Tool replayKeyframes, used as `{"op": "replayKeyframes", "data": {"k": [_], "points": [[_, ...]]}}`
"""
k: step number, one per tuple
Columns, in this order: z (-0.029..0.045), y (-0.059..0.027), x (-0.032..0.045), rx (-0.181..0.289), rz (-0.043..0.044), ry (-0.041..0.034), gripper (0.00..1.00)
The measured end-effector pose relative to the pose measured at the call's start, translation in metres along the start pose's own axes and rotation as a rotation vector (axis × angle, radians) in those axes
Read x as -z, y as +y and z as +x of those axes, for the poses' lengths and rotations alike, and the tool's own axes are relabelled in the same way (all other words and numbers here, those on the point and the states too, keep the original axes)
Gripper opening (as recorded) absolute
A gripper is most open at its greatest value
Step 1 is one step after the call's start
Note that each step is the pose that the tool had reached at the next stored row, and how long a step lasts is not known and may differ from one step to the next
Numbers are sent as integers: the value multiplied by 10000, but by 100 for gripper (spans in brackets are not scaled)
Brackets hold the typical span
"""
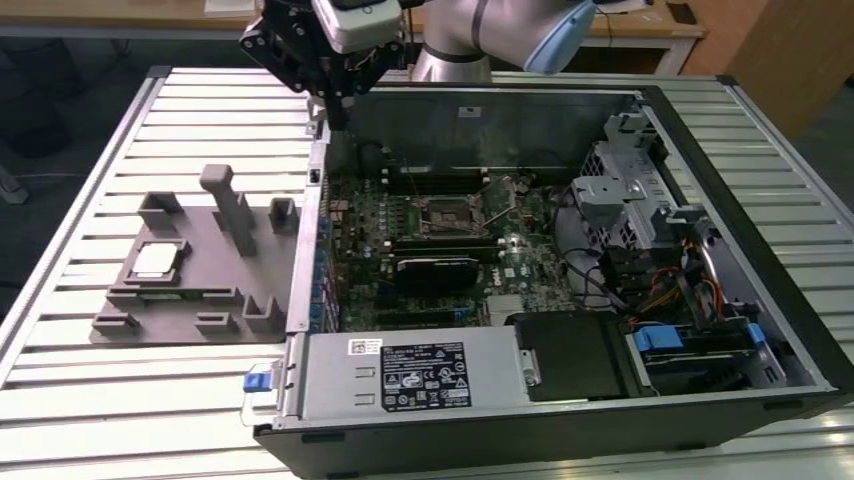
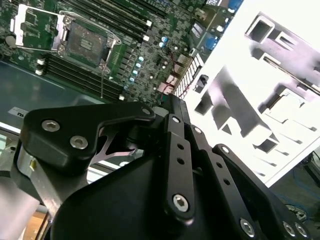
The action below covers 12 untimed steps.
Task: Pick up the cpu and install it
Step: 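Reach for the cpu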
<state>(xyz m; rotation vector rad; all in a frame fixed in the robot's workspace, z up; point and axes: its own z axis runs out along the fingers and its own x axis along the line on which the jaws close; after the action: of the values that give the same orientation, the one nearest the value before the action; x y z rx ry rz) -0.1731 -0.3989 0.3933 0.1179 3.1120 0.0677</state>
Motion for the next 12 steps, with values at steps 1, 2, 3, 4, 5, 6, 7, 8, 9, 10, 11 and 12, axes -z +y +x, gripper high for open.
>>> {"op": "replayKeyframes", "data": {"k": [1, 2, 3, 4, 5, 6, 7, 8, 9, 10, 11, 12], "points": [[13, -1, 0, 0, 0, 0, 11], [24, -2, 1, 0, 0, 0, 11], [37, -3, 1, 0, 0, 0, 11], [48, -4, 1, 0, 0, 0, 11], [59, -5, 2, 1, 0, 0, 11], [71, -5, 2, 0, 0, 0, 11], [84, -6, 2, 0, 0, 0, 11], [97, -7, 2, -1, 0, 0, 11], [111, -8, 3, 0, 0, 0, 11], [126, -10, 3, -1, 0, 0, 11], [140, -11, 3, 0, 0, 0, 11], [156, -12, 4, -1, 0, 0, 11]]}}
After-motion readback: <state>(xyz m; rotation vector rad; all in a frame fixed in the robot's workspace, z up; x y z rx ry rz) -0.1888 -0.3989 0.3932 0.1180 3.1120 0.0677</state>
